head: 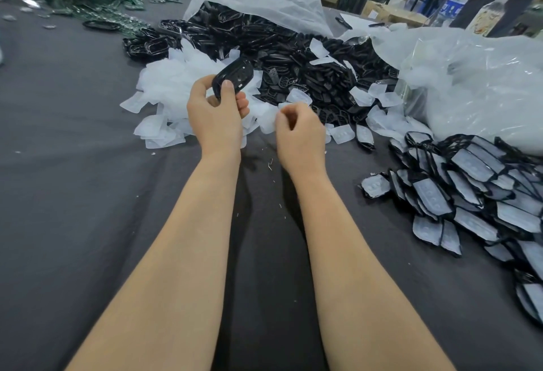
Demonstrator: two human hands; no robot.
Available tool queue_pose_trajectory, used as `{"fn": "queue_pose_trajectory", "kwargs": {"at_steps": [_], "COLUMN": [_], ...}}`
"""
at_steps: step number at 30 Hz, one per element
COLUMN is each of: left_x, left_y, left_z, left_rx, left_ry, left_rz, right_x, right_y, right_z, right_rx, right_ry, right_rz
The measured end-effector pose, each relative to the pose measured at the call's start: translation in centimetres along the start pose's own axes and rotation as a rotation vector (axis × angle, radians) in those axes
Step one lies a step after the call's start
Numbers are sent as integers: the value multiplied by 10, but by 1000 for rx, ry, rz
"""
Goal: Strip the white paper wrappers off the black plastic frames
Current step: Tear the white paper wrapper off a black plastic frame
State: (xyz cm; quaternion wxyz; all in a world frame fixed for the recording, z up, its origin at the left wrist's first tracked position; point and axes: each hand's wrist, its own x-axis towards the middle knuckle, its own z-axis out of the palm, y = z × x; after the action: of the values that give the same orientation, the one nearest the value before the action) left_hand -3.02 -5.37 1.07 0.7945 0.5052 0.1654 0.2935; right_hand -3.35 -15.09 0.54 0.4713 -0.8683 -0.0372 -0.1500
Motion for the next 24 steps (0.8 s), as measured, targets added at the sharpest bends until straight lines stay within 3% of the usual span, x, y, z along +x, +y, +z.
{"fn": "queue_pose_trajectory", "kwargs": {"at_steps": [3,6,24], "left_x": [-2,-4,-6], "left_y": [-4,-9,-12], "left_z": [1,2,2], "left_rx": [93,185,305], "left_ry": [-86,-173,-222], "left_rz": [-35,-51,-8], "right_x": [5,9,12], "right_y": [1,4,15], "right_z": [-10,-15,-29], "right_rx": [513,682,660], "right_ry": [-32,-100,61], "right_rz": [226,308,289]}}
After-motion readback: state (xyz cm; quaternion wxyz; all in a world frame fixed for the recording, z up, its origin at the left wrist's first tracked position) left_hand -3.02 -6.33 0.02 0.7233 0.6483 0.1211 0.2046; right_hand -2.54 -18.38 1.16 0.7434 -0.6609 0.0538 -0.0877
